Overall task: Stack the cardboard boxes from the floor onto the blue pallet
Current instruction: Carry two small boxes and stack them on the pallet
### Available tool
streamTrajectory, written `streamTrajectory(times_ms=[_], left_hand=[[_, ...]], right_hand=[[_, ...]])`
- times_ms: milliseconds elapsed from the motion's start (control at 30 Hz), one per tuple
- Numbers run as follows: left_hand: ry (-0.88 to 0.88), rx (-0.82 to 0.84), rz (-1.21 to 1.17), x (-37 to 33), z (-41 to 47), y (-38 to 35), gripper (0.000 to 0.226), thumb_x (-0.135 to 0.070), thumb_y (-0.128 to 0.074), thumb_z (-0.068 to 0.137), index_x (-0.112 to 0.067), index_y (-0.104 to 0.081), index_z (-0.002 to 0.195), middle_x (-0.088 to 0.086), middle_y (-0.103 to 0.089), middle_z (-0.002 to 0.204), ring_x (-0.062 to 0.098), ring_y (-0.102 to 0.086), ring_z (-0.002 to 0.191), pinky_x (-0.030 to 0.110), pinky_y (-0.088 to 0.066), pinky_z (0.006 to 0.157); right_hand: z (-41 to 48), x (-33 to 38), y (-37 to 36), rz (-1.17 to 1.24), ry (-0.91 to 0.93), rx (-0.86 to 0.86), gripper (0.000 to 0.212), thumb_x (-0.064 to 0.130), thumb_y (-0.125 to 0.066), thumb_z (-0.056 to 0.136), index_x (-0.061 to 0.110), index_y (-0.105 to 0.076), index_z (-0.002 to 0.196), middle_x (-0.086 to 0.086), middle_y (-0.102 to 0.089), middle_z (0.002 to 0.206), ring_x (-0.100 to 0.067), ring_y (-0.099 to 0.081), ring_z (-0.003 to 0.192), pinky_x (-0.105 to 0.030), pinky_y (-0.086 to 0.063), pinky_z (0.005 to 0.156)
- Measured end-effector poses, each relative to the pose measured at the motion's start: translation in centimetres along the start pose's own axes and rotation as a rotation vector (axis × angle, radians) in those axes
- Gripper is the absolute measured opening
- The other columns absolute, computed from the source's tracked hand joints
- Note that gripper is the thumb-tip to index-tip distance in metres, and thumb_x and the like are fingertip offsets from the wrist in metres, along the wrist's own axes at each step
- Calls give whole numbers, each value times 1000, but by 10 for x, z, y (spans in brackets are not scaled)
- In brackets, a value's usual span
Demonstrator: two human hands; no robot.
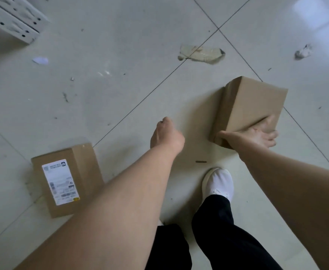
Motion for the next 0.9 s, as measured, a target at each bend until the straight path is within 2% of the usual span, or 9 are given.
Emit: streamTrajectory(times_ms=[100,200,400,500,567,633,700,800,900], left_hand=[[82,-35,-60,42,-11,16,41,-22,-49,97,-13,-41,136,6,-47,140,26,-49,127,33,-41,94],[165,-80,-130,96,-29,33,43,-23,-52,96,-13,-40,136,7,-46,141,27,-47,129,36,-41,97],[420,-223,-171,226,-55,64,65,-24,-68,85,-6,-34,137,13,-37,144,34,-36,132,43,-39,100],[599,-227,-224,296,-60,65,101,-41,-78,70,-11,-17,145,14,-21,152,35,-22,140,47,-34,108],[677,-167,-249,327,-55,55,133,-56,-83,57,-15,2,150,17,-4,157,37,-9,146,51,-23,115],[725,-134,-273,346,-47,43,149,-62,-86,46,-17,11,150,16,6,159,39,1,147,56,-13,117],[746,-137,-280,356,-40,33,155,-61,-88,39,-20,15,148,16,2,157,39,-3,145,59,-12,116],[735,-215,-264,356,-41,29,151,-57,-85,35,-24,12,147,17,-17,145,38,-26,130,55,-28,107],[761,-246,-414,350,-68,31,147,-57,-81,34,-29,10,146,16,-25,138,37,-34,120,54,-33,103]], right_hand=[[-41,12,-15,-20,157,-15,148,54,-85,42,32,14,149,-16,-13,150,-33,-23,133,-50,-33,107],[-98,30,-39,-81,303,30,149,54,-84,39,32,14,149,-15,-13,149,-34,-21,133,-54,-32,107],[-199,63,-99,-277,540,119,151,54,-84,39,30,19,147,-13,-14,145,-32,-24,131,-54,-34,101],[-235,79,-136,-326,669,120,150,52,-84,39,30,18,147,-12,-12,145,-31,-23,130,-49,-34,99],[-249,87,-159,-363,741,109,150,52,-82,37,30,19,146,-11,-12,143,-31,-23,128,-49,-33,98],[-256,91,-180,-420,792,99,151,51,-80,35,31,23,144,-11,-12,140,-31,-24,126,-48,-34,98],[-258,93,-192,-459,810,69,153,50,-79,33,32,26,142,-11,-11,139,-31,-23,125,-48,-35,97],[-260,91,-196,-479,804,52,153,50,-79,33,33,26,143,-12,-11,142,-32,-23,126,-49,-34,99],[-274,85,-180,-524,786,72,151,52,-82,36,33,21,145,-13,-13,142,-32,-24,126,-49,-34,98]])
Point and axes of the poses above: each hand's wrist, its own z-axis towards the middle knuckle, its own y-axis out of the back of the hand, x = y × z, the point moved 7 cm from there along z, towards the middle knuckle
